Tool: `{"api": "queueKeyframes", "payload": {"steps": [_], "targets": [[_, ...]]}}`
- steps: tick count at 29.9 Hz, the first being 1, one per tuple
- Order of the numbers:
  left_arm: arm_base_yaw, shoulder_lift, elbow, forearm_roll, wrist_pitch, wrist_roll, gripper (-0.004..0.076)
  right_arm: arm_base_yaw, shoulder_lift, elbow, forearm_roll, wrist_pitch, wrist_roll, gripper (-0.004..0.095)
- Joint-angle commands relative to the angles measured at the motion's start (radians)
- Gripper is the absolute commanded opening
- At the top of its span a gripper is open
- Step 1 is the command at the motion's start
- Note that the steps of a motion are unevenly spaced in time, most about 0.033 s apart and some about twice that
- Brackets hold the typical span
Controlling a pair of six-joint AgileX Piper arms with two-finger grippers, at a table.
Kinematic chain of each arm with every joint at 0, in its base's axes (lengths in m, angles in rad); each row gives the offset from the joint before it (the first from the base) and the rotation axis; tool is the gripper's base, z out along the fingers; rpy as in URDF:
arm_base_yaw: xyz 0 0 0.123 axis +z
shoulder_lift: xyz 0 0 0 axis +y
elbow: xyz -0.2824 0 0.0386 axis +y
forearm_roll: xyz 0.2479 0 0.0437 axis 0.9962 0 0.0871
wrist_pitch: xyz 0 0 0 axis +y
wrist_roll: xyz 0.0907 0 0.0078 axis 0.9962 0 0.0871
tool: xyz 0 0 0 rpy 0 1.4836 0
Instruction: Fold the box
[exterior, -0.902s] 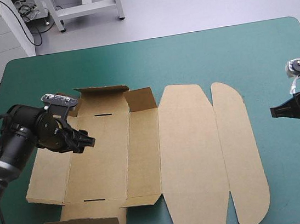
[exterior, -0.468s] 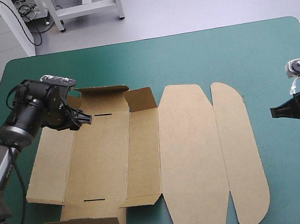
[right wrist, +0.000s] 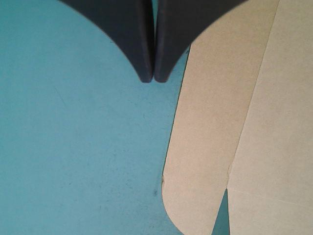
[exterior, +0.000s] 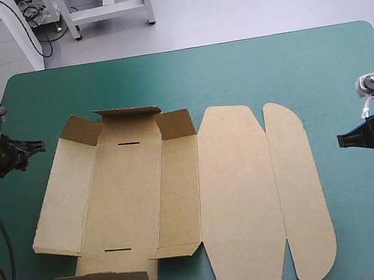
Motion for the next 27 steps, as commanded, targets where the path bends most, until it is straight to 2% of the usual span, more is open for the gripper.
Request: {"api": "queueKeyframes", "payload": {"steps": [1, 8, 13, 16, 21, 25, 27], "targets": [[0.092, -0.033, -0.032, -0.064, 0.005, 0.022, 0.0293, -0.006, -0.01, -0.023, 0.009, -0.048, -0.01, -0.002], [0.203, -0.033, 0.059, -0.229, 0.011, 0.151, 0.024, -0.006, -0.01, -0.023, 0.009, -0.05, -0.01, -0.002], [0.203, -0.033, 0.188, -0.229, 0.01, 0.303, 0.0239, -0.006, -0.01, -0.023, 0.013, -0.048, -0.01, -0.002], [0.203, -0.033, 0.203, -0.226, -0.036, 0.315, 0.0239, -0.006, -0.01, -0.023, 0.016, -0.046, -0.01, -0.002], [0.201, -0.035, 0.203, -0.195, -0.04, 0.375, 0.024, -0.006, -0.01, -0.023, 0.021, -0.044, -0.01, -0.002], [0.201, -0.035, 0.203, -0.214, -0.033, 0.375, 0.0314, -0.006, -0.01, -0.023, 0.041, -0.042, -0.017, -0.002], [0.201, -0.035, 0.203, -0.227, -0.029, 0.375, 0.0399, -0.006, -0.01, -0.023, 0.045, -0.037, -0.022, -0.0021]]}}
